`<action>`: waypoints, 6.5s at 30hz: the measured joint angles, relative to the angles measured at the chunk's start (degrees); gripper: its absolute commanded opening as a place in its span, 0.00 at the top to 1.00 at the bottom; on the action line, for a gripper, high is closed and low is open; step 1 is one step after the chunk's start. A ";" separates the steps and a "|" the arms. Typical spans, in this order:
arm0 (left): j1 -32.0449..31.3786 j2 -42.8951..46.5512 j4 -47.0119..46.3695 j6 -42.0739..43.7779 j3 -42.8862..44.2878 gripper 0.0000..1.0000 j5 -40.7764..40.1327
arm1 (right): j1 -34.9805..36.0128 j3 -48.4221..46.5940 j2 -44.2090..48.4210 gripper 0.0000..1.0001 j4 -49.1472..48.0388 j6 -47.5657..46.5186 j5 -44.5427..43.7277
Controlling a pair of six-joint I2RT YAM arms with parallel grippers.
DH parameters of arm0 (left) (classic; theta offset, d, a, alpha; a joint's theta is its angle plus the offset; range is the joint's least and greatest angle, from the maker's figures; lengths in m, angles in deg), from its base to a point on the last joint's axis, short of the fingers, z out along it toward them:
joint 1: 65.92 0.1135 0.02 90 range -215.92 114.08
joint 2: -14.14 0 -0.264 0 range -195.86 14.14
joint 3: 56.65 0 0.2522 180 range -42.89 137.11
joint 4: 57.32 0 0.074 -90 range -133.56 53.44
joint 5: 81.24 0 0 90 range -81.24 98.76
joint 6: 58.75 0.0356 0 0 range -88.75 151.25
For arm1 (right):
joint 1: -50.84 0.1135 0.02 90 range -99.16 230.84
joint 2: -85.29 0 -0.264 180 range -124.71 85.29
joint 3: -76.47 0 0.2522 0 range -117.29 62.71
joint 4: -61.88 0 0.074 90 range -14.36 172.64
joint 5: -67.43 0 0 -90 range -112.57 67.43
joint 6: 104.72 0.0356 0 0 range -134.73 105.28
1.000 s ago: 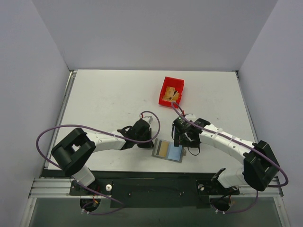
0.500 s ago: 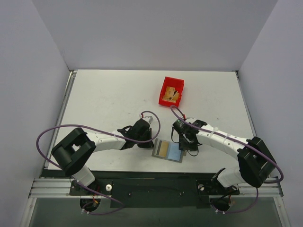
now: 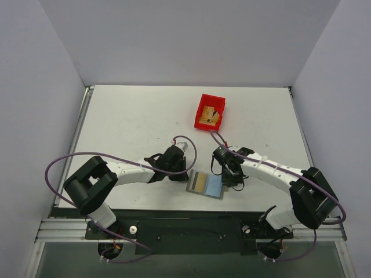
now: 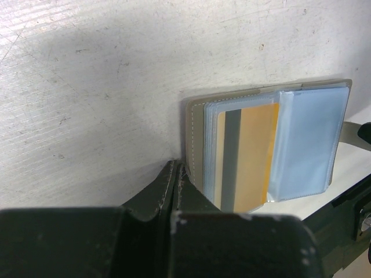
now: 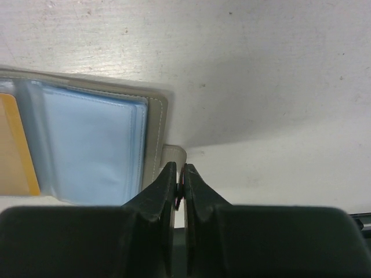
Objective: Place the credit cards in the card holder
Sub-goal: Close the card holder at the center of the board.
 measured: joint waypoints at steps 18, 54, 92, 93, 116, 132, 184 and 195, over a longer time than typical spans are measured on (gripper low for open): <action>0.00 -0.02 -0.04 -0.04 0.00 1.00 0.11 | -0.37 -3.13 12.85 1.00 -7.72 -3.93 10.69; 3.08 17.57 10.56 -5.01 -11.76 1.00 -8.48 | 2.29 4.31 -14.27 0.86 -51.12 6.67 32.85; -5.51 14.23 5.51 10.75 7.78 1.00 -3.08 | -8.63 13.44 7.37 0.60 -30.53 -0.63 16.33; -6.62 12.48 4.70 10.95 8.50 1.00 -2.54 | -8.92 14.08 7.54 0.60 -30.51 -0.35 16.26; -8.96 2.12 3.89 9.27 3.39 1.00 -3.91 | -14.27 17.46 12.87 0.54 -32.06 0.35 19.02; -7.85 1.88 2.99 7.37 0.31 1.00 -4.85 | -14.67 20.37 6.08 0.52 -44.24 -0.35 31.76; -6.29 -1.49 0.63 11.69 5.11 1.00 -1.40 | -15.85 20.74 2.27 0.54 -50.86 -0.11 36.35; -6.25 -1.49 -3.02 10.12 3.34 1.00 -1.38 | -16.17 21.75 0.13 0.56 -54.58 -1.31 42.91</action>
